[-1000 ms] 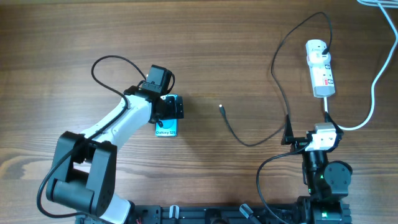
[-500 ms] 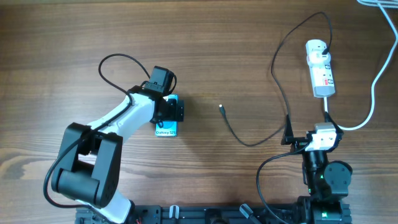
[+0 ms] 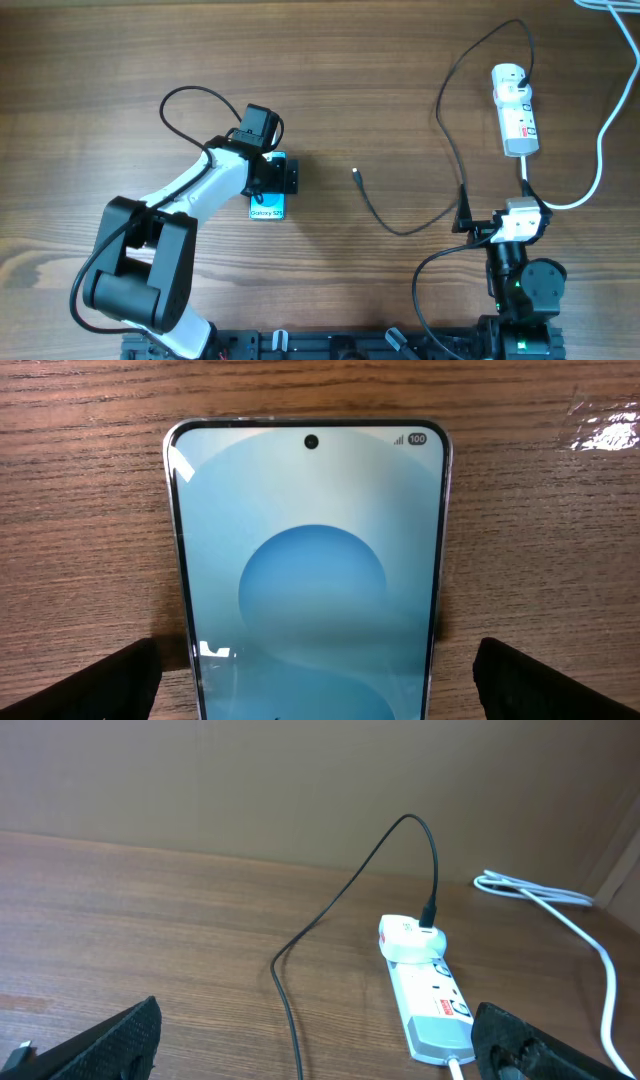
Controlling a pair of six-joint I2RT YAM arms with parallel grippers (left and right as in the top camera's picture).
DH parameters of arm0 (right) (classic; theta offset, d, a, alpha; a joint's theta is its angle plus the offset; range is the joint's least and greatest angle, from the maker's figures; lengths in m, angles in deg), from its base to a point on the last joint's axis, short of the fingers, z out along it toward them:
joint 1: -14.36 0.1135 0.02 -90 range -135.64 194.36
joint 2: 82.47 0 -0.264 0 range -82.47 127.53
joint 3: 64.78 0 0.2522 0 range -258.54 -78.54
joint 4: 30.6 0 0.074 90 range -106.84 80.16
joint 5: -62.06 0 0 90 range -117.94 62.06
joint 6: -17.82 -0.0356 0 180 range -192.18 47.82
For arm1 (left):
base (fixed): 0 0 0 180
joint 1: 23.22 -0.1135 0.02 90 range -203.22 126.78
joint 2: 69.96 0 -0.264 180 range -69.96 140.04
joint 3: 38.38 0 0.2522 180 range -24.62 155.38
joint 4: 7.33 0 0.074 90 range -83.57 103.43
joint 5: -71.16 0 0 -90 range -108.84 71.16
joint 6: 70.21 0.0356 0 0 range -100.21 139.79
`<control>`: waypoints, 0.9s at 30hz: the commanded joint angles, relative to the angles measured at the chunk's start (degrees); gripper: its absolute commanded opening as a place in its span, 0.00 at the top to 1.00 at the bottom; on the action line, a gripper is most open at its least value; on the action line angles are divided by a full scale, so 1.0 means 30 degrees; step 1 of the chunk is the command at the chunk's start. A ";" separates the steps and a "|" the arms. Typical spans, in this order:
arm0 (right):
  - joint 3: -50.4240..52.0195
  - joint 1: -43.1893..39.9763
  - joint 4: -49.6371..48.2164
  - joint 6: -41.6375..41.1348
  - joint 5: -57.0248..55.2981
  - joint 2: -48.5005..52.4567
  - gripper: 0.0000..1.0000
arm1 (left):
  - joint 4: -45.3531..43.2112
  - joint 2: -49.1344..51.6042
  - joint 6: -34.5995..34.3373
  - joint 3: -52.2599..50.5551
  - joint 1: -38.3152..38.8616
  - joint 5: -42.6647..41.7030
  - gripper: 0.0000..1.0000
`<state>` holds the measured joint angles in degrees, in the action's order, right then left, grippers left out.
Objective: Plug charger to phone and switch on socket
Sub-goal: 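Close the left gripper on the phone's top edge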
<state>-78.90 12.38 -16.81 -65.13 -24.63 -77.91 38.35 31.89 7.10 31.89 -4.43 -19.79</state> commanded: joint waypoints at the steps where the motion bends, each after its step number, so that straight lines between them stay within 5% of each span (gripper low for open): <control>1: 0.0022 -0.0080 -0.0051 -0.0342 -0.0240 -0.0051 0.00 | 0.0401 0.0998 0.0095 -0.0393 0.0080 -0.1865 0.00; 27: 0.0022 -0.0080 -0.0051 -0.0342 -0.0240 -0.0051 0.00 | 0.0372 0.2812 0.0095 -0.0393 0.0692 0.0423 0.00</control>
<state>-78.90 12.36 -16.81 -65.13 -24.63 -77.91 39.66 33.96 7.08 33.38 -2.29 -15.48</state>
